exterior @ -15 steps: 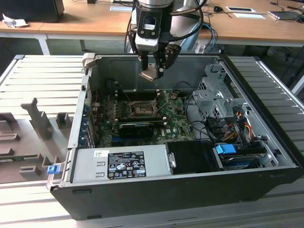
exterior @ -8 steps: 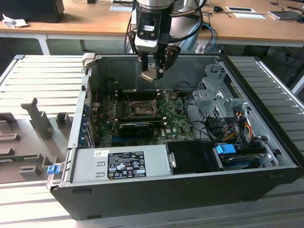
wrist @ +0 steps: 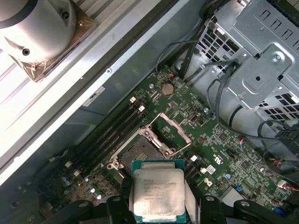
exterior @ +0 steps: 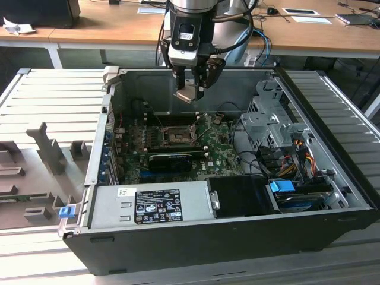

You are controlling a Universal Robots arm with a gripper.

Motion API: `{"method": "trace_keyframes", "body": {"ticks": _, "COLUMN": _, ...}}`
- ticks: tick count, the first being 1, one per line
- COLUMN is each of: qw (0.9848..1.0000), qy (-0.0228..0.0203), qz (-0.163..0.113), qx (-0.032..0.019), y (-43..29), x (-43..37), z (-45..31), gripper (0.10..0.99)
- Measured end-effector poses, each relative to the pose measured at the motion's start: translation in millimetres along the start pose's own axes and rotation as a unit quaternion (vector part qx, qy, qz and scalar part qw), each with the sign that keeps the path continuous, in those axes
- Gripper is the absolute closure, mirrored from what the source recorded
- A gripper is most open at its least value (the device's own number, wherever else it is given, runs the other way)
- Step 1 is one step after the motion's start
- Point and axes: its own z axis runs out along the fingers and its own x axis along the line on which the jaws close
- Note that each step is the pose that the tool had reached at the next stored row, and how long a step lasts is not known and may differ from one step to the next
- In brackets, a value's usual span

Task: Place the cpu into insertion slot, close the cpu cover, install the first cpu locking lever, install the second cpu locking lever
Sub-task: 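Place the cpu into insertion slot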

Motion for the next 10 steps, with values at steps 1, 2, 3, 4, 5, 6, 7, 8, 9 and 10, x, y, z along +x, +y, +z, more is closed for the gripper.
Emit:
{"method": "trace_keyframes", "body": {"ticks": 1, "qw": 1.0000, "qy": 0.0000, "qz": 0.000, "qx": 0.0000, "y": 0.0, "x": 0.0, "z": 0.1, "gripper": 0.557}}
{"method": "trace_keyframes", "body": {"ticks": 2, "qw": 1.0000, "qy": 0.0000, "qz": 0.000, "qx": 0.0000, "y": 0.0, "x": 0.0, "z": 0.2, "gripper": 0.557}}
{"method": "trace_keyframes", "body": {"ticks": 3, "qw": 1.0000, "qy": 0.0000, "qz": 0.000, "qx": 0.0000, "y": 0.0, "x": 0.0, "z": 0.2, "gripper": 0.557}}
{"method": "trace_keyframes", "body": {"ticks": 4, "qw": 1.0000, "qy": 0.0000, "qz": 0.000, "qx": 0.0000, "y": 0.0, "x": 0.0, "z": 0.4, "gripper": 0.557}}
{"method": "trace_keyframes", "body": {"ticks": 5, "qw": 1.0000, "qy": 0.0000, "qz": 0.000, "qx": -0.0001, "y": 0.0, "x": 0.0, "z": 0.8, "gripper": 0.557}}
{"method": "trace_keyframes", "body": {"ticks": 6, "qw": 1.0000, "qy": 0.0000, "qz": 0.000, "qx": 0.0000, "y": -0.1, "x": 0.0, "z": 1.2, "gripper": 0.557}}
{"method": "trace_keyframes", "body": {"ticks": 7, "qw": 1.0000, "qy": 0.0000, "qz": 0.000, "qx": 0.0000, "y": -0.1, "x": 0.0, "z": 1.9, "gripper": 0.557}}
{"method": "trace_keyframes", "body": {"ticks": 8, "qw": 1.0000, "qy": 0.0001, "qz": 0.000, "qx": 0.0000, "y": -0.2, "x": 0.0, "z": 2.2, "gripper": 0.557}}
{"method": "trace_keyframes", "body": {"ticks": 9, "qw": 1.0000, "qy": 0.0001, "qz": 0.000, "qx": 0.0000, "y": -0.2, "x": 0.0, "z": 2.5, "gripper": 0.557}}
{"method": "trace_keyframes", "body": {"ticks": 10, "qw": 1.0000, "qy": 0.0001, "qz": 0.000, "qx": 0.0000, "y": -0.2, "x": -0.1, "z": 2.9, "gripper": 0.557}}
